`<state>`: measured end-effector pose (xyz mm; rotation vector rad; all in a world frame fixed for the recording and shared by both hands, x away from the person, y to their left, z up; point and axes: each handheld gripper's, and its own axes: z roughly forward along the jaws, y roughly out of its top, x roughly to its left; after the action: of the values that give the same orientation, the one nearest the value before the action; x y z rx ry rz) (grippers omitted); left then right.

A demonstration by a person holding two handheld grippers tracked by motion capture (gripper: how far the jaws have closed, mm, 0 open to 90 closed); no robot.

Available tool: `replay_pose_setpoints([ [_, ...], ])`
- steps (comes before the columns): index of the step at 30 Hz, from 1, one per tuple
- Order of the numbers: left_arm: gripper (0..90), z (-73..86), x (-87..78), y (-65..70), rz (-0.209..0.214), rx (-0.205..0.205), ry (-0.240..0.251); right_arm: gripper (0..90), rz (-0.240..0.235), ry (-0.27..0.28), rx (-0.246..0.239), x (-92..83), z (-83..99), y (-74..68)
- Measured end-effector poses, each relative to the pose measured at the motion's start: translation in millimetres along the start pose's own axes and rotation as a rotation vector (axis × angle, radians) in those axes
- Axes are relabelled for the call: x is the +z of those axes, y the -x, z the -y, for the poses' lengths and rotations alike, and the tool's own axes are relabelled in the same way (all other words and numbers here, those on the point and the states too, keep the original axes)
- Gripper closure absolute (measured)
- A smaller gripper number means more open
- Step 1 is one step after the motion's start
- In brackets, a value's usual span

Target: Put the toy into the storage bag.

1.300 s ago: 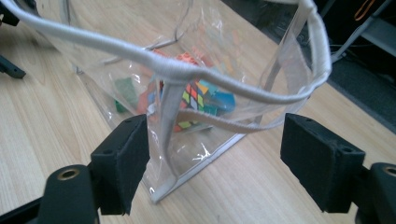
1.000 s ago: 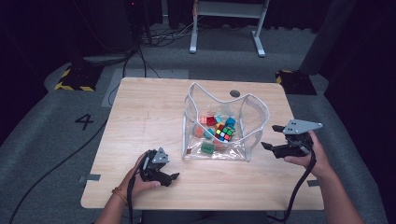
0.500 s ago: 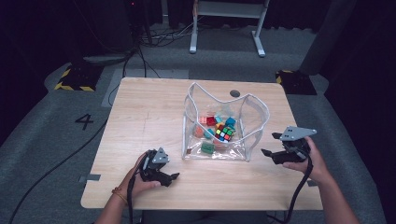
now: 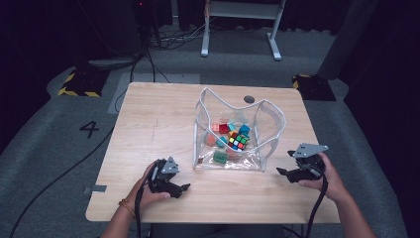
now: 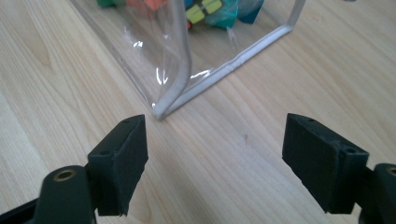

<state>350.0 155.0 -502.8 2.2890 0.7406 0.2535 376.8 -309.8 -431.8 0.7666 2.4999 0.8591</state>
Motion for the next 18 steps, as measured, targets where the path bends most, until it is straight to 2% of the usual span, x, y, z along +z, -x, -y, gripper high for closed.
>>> replay_pose_setpoints([
  [6, 13.4, 0.0, 0.1, 0.1, 0.000, -0.003, 0.001, 22.8, -0.001, -0.027, 0.031, 7.4, 12.1, -4.1],
  [11, 13.4, 0.1, 0.2, 0.3, 0.000, -0.005, 0.003, 22.6, -0.010, -0.044, 0.031, 10.8, 20.4, -4.4],
  [15, 13.4, 0.1, 0.2, 0.3, 0.000, -0.005, 0.003, 22.3, -0.012, -0.041, 0.030, 12.4, 26.3, -6.5],
  [18, 13.4, 0.1, 0.2, 0.4, 0.000, -0.006, 0.003, 22.2, -0.018, -0.034, 0.048, 13.5, 31.2, -8.3],
])
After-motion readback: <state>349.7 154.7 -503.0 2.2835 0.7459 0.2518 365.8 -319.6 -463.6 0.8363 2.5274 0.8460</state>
